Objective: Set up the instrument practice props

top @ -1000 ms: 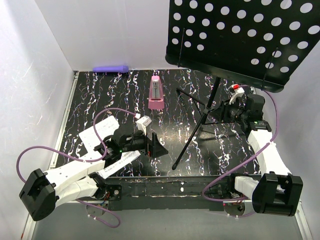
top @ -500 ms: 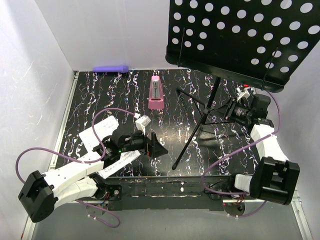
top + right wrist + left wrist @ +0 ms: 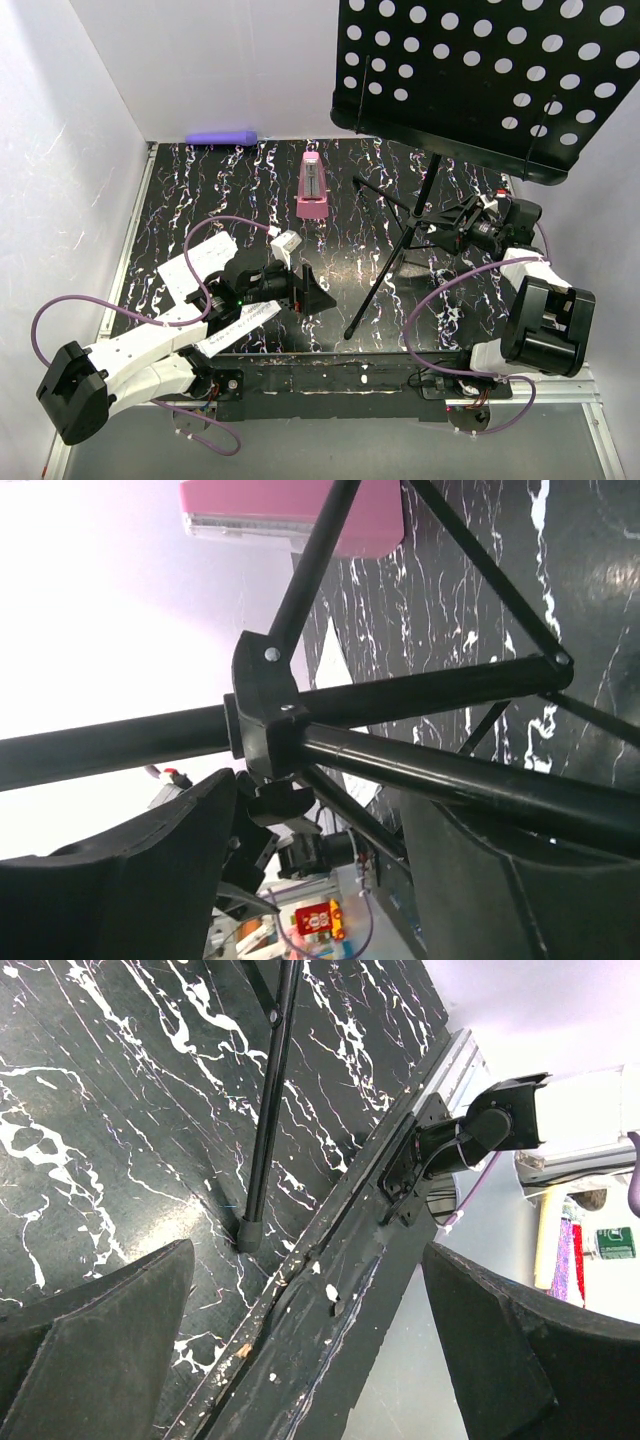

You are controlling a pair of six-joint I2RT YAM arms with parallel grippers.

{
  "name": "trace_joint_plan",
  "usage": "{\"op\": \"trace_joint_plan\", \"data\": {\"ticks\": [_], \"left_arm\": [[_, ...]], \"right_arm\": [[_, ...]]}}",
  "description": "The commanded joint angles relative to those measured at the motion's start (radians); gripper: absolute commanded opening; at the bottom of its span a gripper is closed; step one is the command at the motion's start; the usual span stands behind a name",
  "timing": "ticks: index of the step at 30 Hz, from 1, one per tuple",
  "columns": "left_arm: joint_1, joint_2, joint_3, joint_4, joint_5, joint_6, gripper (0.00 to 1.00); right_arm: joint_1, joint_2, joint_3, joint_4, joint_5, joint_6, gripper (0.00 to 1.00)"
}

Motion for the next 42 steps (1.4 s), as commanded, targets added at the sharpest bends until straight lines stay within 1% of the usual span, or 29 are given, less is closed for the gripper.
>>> {"op": "trace_joint_plan", "data": {"ticks": [1, 3, 5, 6, 8, 12, 13, 15, 17, 18, 19, 21, 22, 25, 27, 28, 29, 32, 34, 36, 38, 42], "left_arm": [[-0.004, -0.013, 0.006, 0.021, 0.007, 0.000, 0.98], [-0.004, -0.022, 0.009, 0.012, 0.004, 0.006, 0.98], [-0.002, -0.034, 0.009, 0.001, -0.004, 0.013, 0.98], [-0.004, -0.045, 0.008, -0.005, -0.007, 0.016, 0.98], [-0.004, -0.062, 0.003, -0.019, -0.019, 0.023, 0.98], [-0.001, -0.091, -0.015, -0.016, -0.033, 0.033, 0.98], [-0.002, -0.095, -0.020, -0.010, -0.034, 0.034, 0.98], [-0.001, -0.105, -0.029, -0.002, -0.039, 0.034, 0.98], [-0.002, -0.105, -0.033, 0.007, -0.045, 0.034, 0.98], [-0.002, -0.102, -0.035, 0.012, -0.048, 0.031, 0.98], [-0.002, -0.096, -0.037, 0.018, -0.051, 0.022, 0.98], [-0.001, -0.082, -0.041, 0.030, -0.050, 0.006, 0.98], [-0.002, -0.076, -0.043, 0.035, -0.048, 0.000, 0.98], [-0.002, -0.072, -0.049, 0.039, -0.039, -0.009, 0.98], [-0.002, -0.082, -0.052, 0.036, -0.042, -0.009, 0.98], [-0.002, -0.089, -0.053, 0.033, -0.047, -0.009, 0.98], [-0.001, -0.097, -0.055, 0.029, -0.050, -0.009, 0.98], [-0.002, -0.112, -0.061, 0.021, -0.053, -0.007, 0.98], [-0.002, -0.122, -0.069, 0.020, -0.054, -0.009, 0.98], [-0.002, -0.125, -0.079, 0.027, -0.056, -0.014, 0.98], [-0.002, -0.128, -0.090, 0.041, -0.056, -0.021, 0.98], [-0.002, -0.111, -0.084, 0.049, -0.045, -0.021, 0.98]], "right_arm": [[-0.024, -0.041, 0.005, 0.222, -0.021, 0.013, 0.77], [-0.038, -0.083, 0.016, 0.213, -0.025, -0.083, 0.79], [-0.044, -0.144, 0.036, 0.080, -0.014, -0.249, 0.79], [-0.044, -0.178, 0.048, 0.001, -0.011, -0.363, 0.80], [-0.042, -0.242, 0.074, -0.185, 0.021, -0.601, 0.80], [-0.032, -0.368, 0.105, -0.498, 0.002, -1.185, 0.82], [-0.021, -0.405, 0.103, -0.555, 0.008, -1.326, 0.88], [-0.007, -0.475, 0.074, -0.627, 0.018, -1.636, 0.93], [0.004, -0.499, 0.059, -0.660, 0.046, -1.824, 0.95], [0.007, -0.476, 0.077, -0.669, 0.067, -1.828, 0.95], [0.008, -0.457, 0.088, -0.637, 0.090, -1.790, 0.95], [0.034, -0.454, 0.065, -0.501, 0.165, -1.687, 0.94], [0.059, -0.451, 0.066, -0.459, 0.220, -1.646, 0.94], [0.184, -0.434, 0.068, -0.379, 0.421, -1.544, 0.91], [0.263, -0.440, 0.040, -0.313, 0.515, -1.515, 0.89], [0.319, -0.443, 0.027, -0.281, 0.555, -1.492, 0.87], [0.347, -0.443, 0.014, -0.234, 0.604, -1.474, 0.85], [0.392, -0.434, -0.010, -0.161, 0.714, -1.423, 0.79], [0.403, -0.430, -0.016, -0.128, 0.779, -1.427, 0.77], [0.404, -0.433, -0.024, -0.118, 0.816, -1.432, 0.75], [0.407, -0.436, -0.029, -0.118, 0.810, -1.432, 0.74], [0.422, -0.417, -0.032, -0.112, 0.795, -1.415, 0.66]]}}
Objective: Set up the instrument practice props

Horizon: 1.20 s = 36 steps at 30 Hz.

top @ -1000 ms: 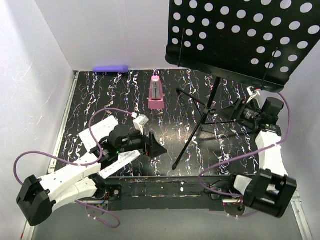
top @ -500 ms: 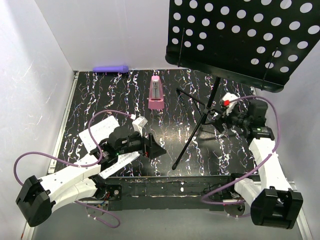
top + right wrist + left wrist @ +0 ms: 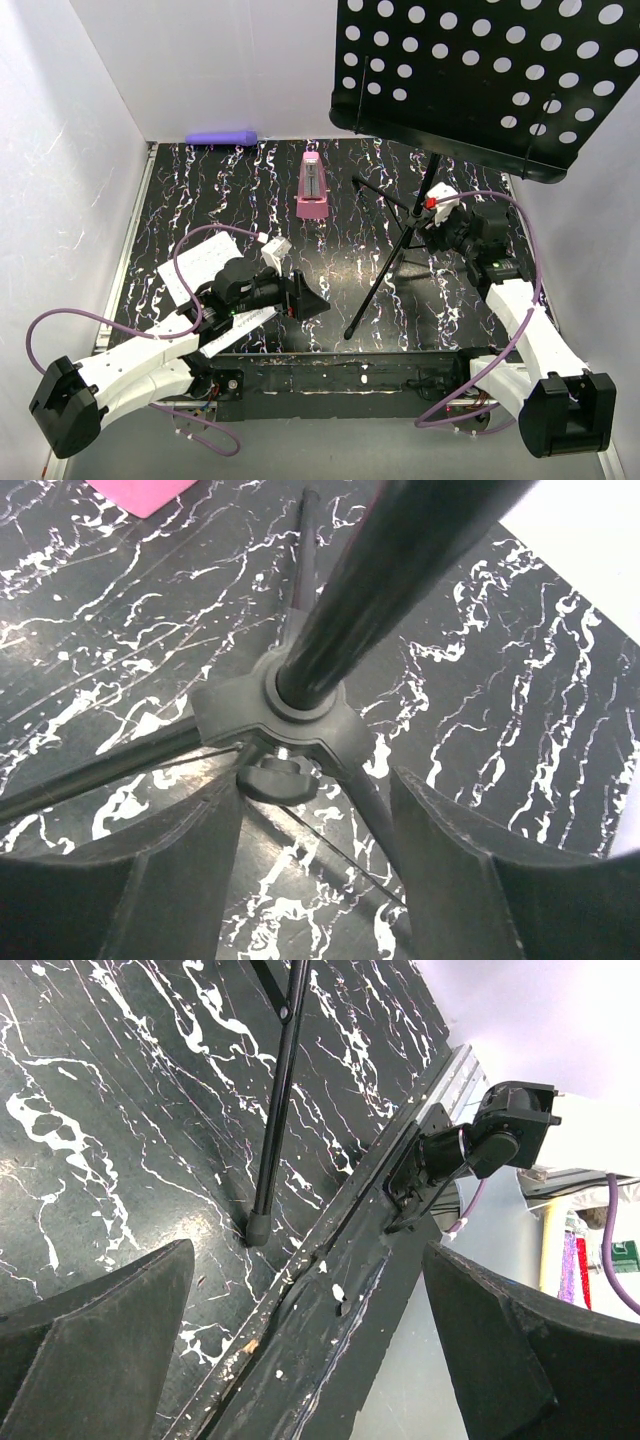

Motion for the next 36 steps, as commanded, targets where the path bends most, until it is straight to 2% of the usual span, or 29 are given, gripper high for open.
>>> {"op": "trace_joint_plan", "data": {"ticks": [1, 6, 13, 17, 21, 25, 32, 36], "left_arm": [[-0.002, -0.001, 0.004, 0.020, -0.004, -0.003, 0.98], [-0.002, -0.016, -0.001, 0.014, -0.010, -0.003, 0.98], [-0.001, -0.019, -0.003, 0.014, -0.007, -0.006, 0.98], [-0.002, -0.034, 0.002, 0.008, -0.007, -0.009, 0.98], [-0.001, -0.050, -0.006, 0.013, -0.002, -0.022, 0.98], [-0.002, -0.054, -0.016, 0.019, 0.004, -0.031, 0.98], [-0.002, -0.071, -0.010, -0.001, -0.004, -0.040, 0.98], [-0.002, -0.074, -0.010, -0.013, -0.010, -0.039, 0.98]], "right_arm": [[0.020, 0.018, -0.003, 0.082, 0.041, 0.029, 0.63], [0.022, 0.013, -0.015, 0.085, 0.024, 0.055, 0.50], [0.014, 0.001, -0.037, 0.061, -0.058, 0.150, 0.25], [-0.050, 0.025, -0.017, 0.042, -0.137, 0.278, 0.21], [-0.194, 0.071, -0.023, 0.065, -0.279, 0.501, 0.20], [-0.286, 0.148, -0.045, 0.123, -0.405, 0.712, 0.20], [-0.337, 0.290, -0.071, 0.284, -0.548, 0.996, 0.19], [-0.359, 0.335, -0.075, 0.358, -0.618, 1.085, 0.17]]}}
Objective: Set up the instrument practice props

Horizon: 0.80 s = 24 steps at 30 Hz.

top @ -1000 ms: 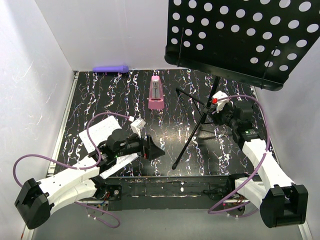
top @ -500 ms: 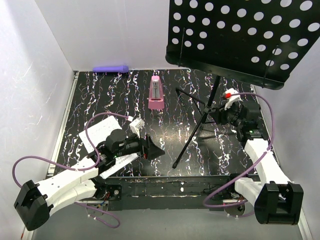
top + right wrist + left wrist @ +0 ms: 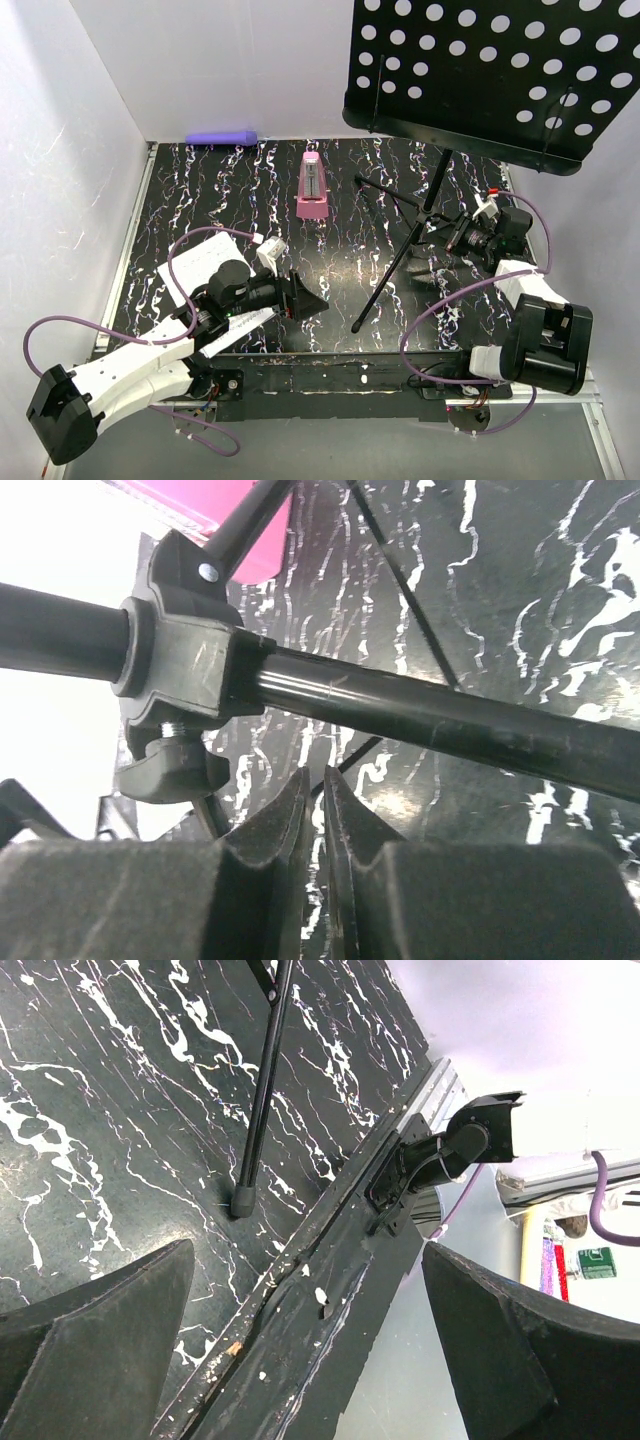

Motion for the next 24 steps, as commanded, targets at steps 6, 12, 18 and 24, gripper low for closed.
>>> {"op": "trace_joint_plan", "data": {"ticks": [6, 12, 18, 24], "left_arm": [[-0.002, -0.009, 0.010, -0.009, -0.011, 0.005, 0.98], [-0.002, 0.000, 0.016, -0.001, -0.007, 0.018, 0.98], [-0.002, 0.003, -0.006, 0.031, 0.007, 0.005, 0.98], [-0.002, -0.005, -0.012, 0.042, 0.010, -0.001, 0.98]], "right_arm": [[-0.016, -0.051, 0.119, -0.169, -0.188, -0.192, 0.25], [-0.017, -0.178, 0.247, -0.654, -0.119, -0.632, 0.44], [-0.010, -0.356, 0.183, -0.537, 0.042, -0.728, 0.68], [0.038, -0.305, 0.212, -0.449, 0.173, -0.639, 0.72]]}}
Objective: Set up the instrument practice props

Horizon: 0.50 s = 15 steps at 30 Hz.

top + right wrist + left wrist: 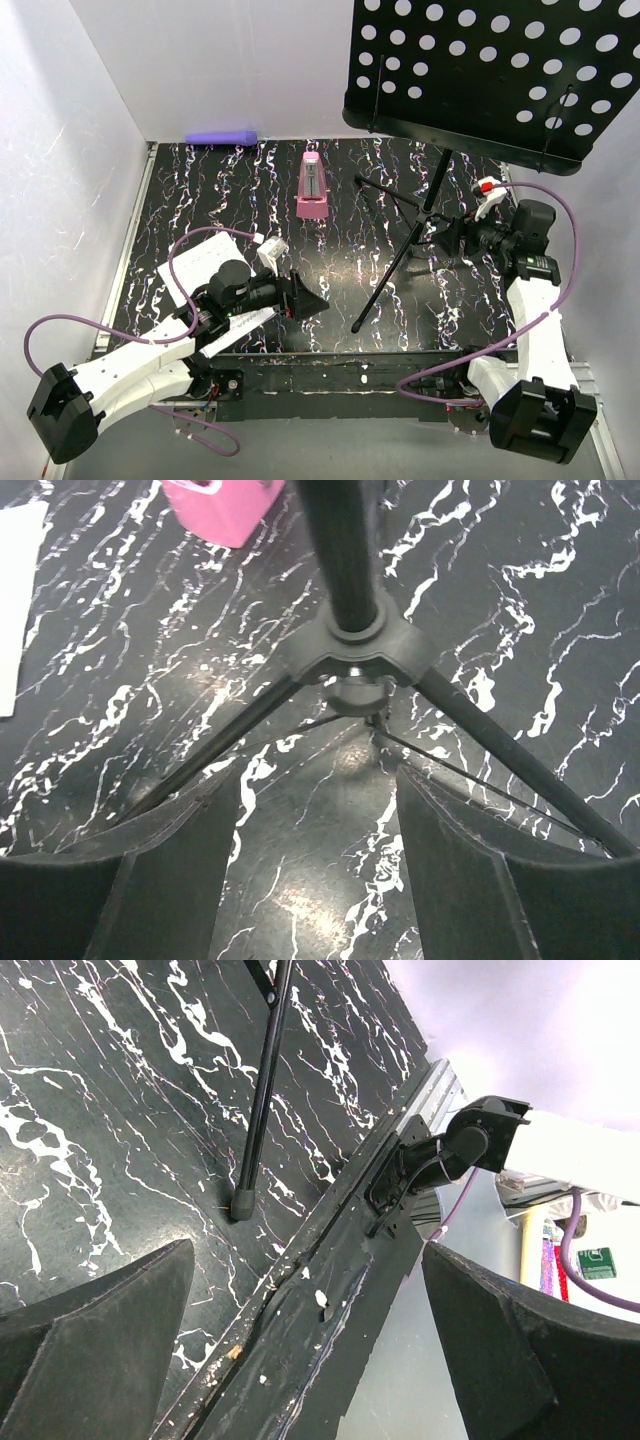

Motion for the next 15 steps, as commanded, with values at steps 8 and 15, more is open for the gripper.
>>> {"op": "trace_joint_plan", "data": {"ticks": [8, 15], "left_arm": [[-0.002, -0.027, -0.017, 0.019, 0.004, -0.003, 0.98], [-0.001, -0.024, -0.023, 0.028, 0.004, -0.004, 0.98]], "right_arm": [[0.098, 0.137, 0.037, 0.157, 0.198, 0.168, 0.66], [0.107, 0.177, 0.060, 0.174, 0.211, 0.199, 0.60]]}}
